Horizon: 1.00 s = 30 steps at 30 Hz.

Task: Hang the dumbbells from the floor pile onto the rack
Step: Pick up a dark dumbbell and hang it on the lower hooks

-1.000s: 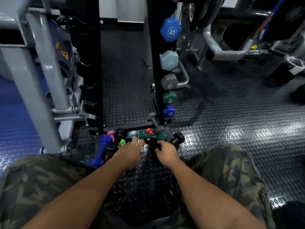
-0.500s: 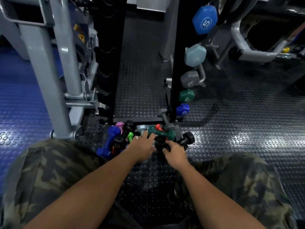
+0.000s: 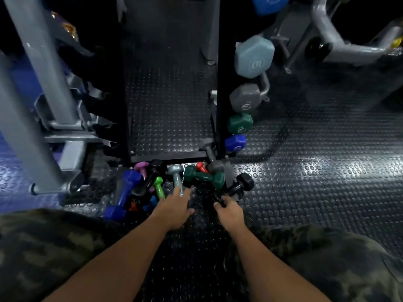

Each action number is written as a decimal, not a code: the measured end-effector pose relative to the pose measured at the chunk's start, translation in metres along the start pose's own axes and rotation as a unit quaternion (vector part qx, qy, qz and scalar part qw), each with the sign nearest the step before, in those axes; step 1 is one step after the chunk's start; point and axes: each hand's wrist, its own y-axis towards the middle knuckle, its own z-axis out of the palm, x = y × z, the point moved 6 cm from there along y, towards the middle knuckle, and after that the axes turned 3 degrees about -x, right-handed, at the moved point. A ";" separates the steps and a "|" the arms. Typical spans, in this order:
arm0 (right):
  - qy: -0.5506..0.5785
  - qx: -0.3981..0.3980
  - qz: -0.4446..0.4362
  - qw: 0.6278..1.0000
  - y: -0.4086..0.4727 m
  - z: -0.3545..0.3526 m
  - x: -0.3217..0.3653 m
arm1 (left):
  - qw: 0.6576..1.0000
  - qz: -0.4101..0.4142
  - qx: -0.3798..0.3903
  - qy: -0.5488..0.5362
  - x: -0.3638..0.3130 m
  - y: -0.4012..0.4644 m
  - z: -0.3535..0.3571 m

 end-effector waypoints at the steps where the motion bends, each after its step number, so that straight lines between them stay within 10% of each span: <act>1: -0.001 -0.007 0.010 1.000 0.012 -0.002 -0.007 | 1.000 0.006 -0.001 0.012 -0.004 0.011 0.004; 23: -0.053 -0.064 0.092 0.992 0.198 -0.045 -0.099 | 0.987 0.030 0.092 0.126 -0.096 0.160 0.135; 30: 0.092 -0.096 0.106 0.985 0.221 -0.040 -0.101 | 0.992 -0.039 0.102 -0.070 -0.086 0.165 0.151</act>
